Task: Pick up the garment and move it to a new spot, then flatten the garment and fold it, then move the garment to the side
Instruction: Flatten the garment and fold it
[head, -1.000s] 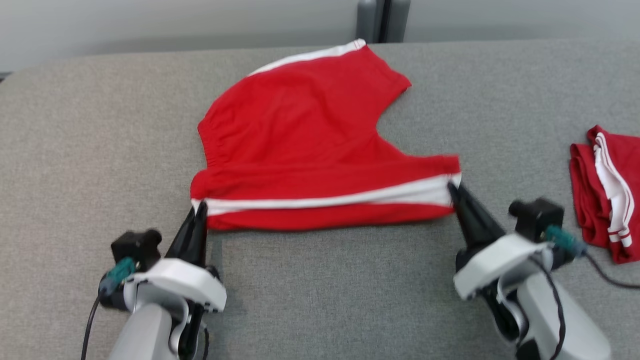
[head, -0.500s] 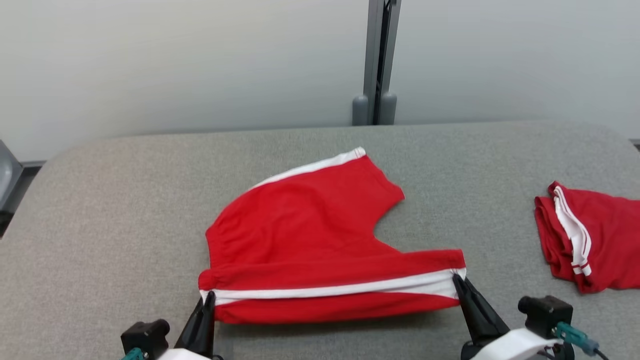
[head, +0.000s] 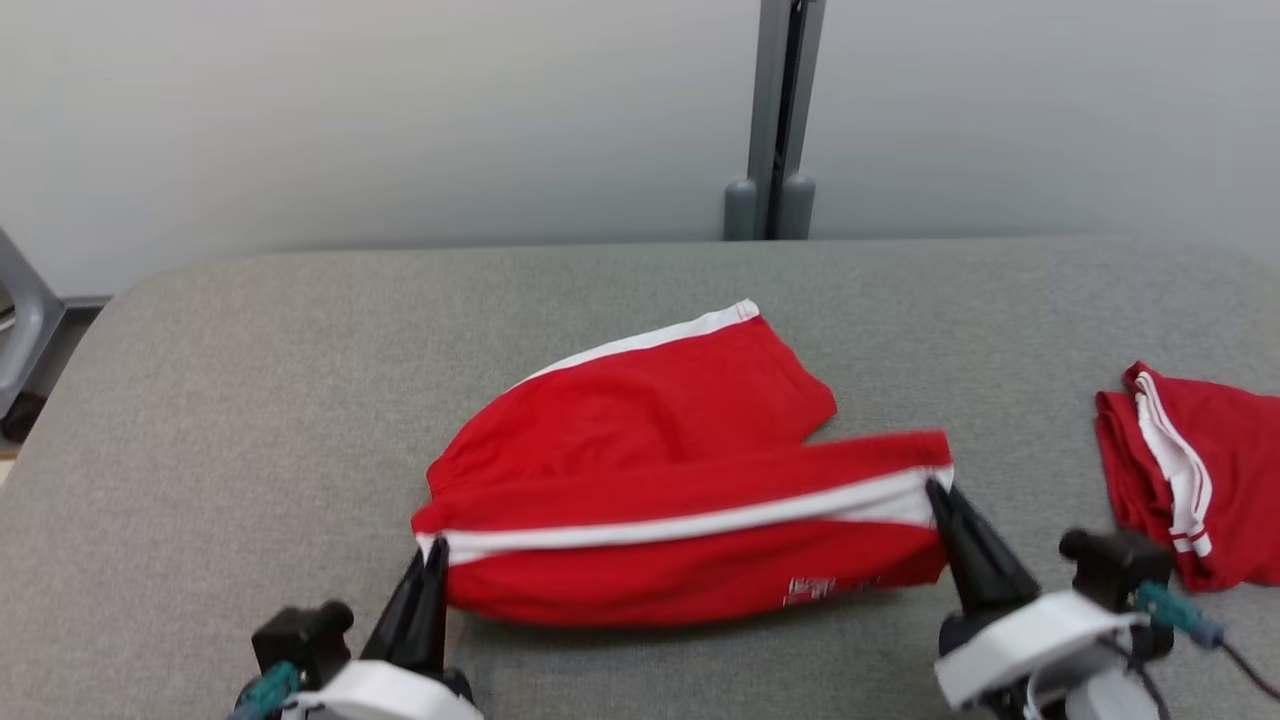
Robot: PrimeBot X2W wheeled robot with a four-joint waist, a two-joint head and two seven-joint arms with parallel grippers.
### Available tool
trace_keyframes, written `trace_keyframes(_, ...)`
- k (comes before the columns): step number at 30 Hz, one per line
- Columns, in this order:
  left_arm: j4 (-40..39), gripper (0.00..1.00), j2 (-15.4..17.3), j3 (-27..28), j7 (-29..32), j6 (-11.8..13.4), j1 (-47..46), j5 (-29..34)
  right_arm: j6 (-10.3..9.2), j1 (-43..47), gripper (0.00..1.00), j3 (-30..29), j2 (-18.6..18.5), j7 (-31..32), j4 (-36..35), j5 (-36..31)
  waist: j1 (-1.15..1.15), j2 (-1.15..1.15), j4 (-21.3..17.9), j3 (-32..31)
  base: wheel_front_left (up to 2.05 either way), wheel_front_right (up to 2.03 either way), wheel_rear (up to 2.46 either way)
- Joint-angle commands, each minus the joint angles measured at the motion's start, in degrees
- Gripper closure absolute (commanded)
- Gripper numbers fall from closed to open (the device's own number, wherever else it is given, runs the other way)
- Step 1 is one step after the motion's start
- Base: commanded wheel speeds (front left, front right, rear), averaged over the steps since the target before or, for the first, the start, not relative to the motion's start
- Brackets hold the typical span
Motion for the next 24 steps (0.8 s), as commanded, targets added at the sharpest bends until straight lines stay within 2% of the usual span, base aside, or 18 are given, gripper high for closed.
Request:
trace_keyframes(1,-0.6,1.00,0.3,0.0,-0.3,0.3,-2.1,-0.5,-0.02,-2.3,1.00,-0.1,-0.8,-0.3,0.5,-0.8,0.00,0.00,1.3,2.0,0.00,0.00,0.00)
trace_keyframes(7,0.4,1.00,0.3,-1.9,-0.3,1.0,-10.6,-2.0,-0.02,-13.6,1.00,-0.8,-1.9,-0.3,6.4,-2.2,0.00,0.00,4.6,7.8,0.00,0.00,0.00)
trace_keyframes(16,5.2,1.00,0.3,-6.7,-0.3,2.9,-23.5,-4.7,-0.02,-32.0,1.00,1.6,-2.5,-0.2,20.4,-5.2,0.00,0.00,7.7,16.1,0.00,0.00,0.00)
trace_keyframes(24,7.4,1.00,0.3,-9.4,-0.3,4.7,-30.3,-8.5,-0.02,-43.4,1.00,2.7,-3.1,-0.2,32.2,-6.9,0.00,0.00,10.1,21.8,0.00,0.00,0.00)
